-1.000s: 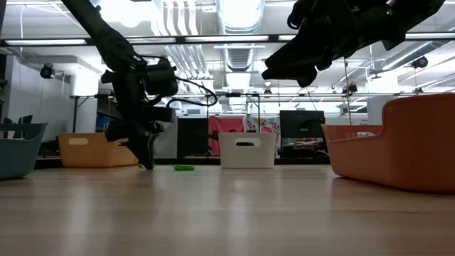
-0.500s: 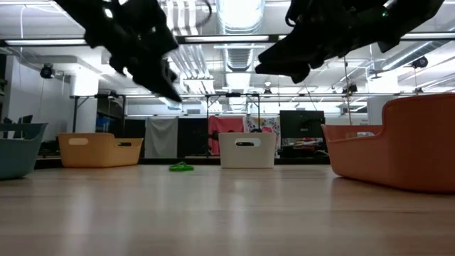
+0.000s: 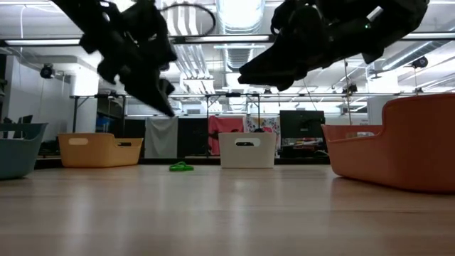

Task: Sort rubber bands into baskets
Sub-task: Put the green rubber band into the white bin

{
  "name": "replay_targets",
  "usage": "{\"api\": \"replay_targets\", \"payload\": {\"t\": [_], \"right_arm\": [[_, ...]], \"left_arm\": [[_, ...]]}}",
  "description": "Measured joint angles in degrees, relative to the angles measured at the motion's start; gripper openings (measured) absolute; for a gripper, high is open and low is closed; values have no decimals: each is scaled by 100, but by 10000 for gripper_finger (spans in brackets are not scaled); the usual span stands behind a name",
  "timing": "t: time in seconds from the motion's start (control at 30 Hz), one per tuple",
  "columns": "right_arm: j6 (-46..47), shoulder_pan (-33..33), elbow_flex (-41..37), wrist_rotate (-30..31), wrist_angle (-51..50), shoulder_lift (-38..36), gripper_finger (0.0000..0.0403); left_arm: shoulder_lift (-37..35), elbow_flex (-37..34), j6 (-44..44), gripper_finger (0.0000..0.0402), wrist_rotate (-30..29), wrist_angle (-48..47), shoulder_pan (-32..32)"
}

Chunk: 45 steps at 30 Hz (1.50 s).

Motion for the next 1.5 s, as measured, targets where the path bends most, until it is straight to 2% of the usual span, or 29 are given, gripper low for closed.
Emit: {"api": "replay_targets", "payload": {"t": [0.07, 0.33, 0.43, 0.57, 0.7, 0.8, 0.87, 1.03, 1.23, 1.5], "right_arm": [[56, 2, 0, -4, -110, -94, 183], [300, 4, 0, -12, -511, -317, 183], [302, 4, 0, -22, -515, -317, 183], [322, 12, 0, -22, -552, -317, 183], [351, 13, 0, -22, -563, -317, 183], [355, 13, -2, -22, -563, -317, 183], [354, 13, -2, -22, -563, -317, 183], [376, 13, -2, -21, -563, -317, 183], [432, 13, -4, -20, -563, -317, 183], [430, 13, -4, 4, -550, -275, 183]], "left_arm": [[231, -134, 130, 13, -57, 222, -2], [1040, -449, 306, 78, -1205, 1241, 13], [1392, -492, 310, 106, -1593, 1334, 19], [1754, -509, 297, 132, -1617, 1470, 20], [1902, -497, 197, 141, -1634, 1511, 28], [1905, -501, 174, 130, -1634, 1541, 26], [1893, -507, 182, 108, -1614, 1579, 25], [1891, -516, 269, 14, -1573, 1640, 22], [1667, -540, 191, 2, -1574, 1645, 40], [392, -543, -211, 0, -707, 1831, -22]]}}
